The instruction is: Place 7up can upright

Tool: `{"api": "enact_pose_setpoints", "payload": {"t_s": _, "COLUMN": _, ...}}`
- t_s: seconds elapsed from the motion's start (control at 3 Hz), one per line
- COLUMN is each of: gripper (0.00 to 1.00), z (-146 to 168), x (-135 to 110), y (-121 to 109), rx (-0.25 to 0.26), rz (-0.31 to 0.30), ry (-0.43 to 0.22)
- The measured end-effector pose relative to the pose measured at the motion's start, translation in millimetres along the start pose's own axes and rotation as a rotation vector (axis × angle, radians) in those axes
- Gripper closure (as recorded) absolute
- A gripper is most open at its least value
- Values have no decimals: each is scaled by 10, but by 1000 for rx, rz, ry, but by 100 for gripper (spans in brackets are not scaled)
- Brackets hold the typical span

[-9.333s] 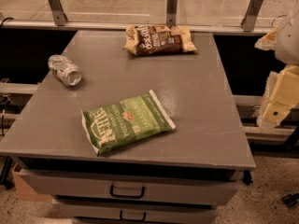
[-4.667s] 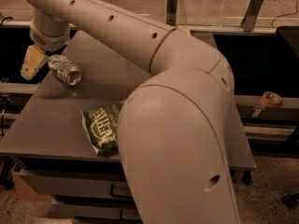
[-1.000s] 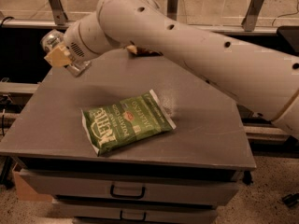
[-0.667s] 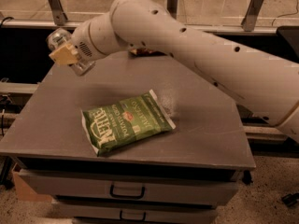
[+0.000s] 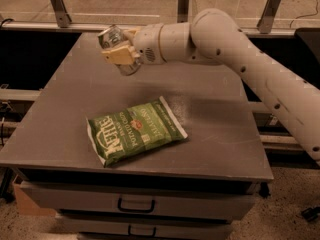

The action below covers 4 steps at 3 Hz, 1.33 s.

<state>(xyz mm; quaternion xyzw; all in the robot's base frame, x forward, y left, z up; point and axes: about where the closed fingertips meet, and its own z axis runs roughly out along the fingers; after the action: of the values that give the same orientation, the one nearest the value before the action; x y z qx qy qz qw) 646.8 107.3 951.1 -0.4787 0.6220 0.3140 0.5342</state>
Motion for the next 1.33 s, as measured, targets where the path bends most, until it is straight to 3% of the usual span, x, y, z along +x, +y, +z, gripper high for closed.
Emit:
{"api": "enact_pose_setpoints", "payload": {"t_s": 0.33, "gripper": 100, "z": -405, "x": 146, "y": -168, "rx": 35, "rz": -116, "ry": -23}}
{"api": "enact_pose_setpoints", "payload": {"t_s": 0.67, "gripper": 100, "z": -426, "x": 154, "y": -171, "rx": 38, "rz": -156, "ry": -23}}
{"api": "enact_pose_setpoints", "payload": {"t_s": 1.0, "gripper": 100, "z": -544, "x": 257, "y": -237, "rx": 24, "rz": -129, "ry": -27}}
{"api": "enact_pose_setpoints", "payload": {"t_s": 1.33, "gripper": 100, "z": -926, "x": 395, "y": -427, "rx": 28, "rz": -145, "ry": -1}}
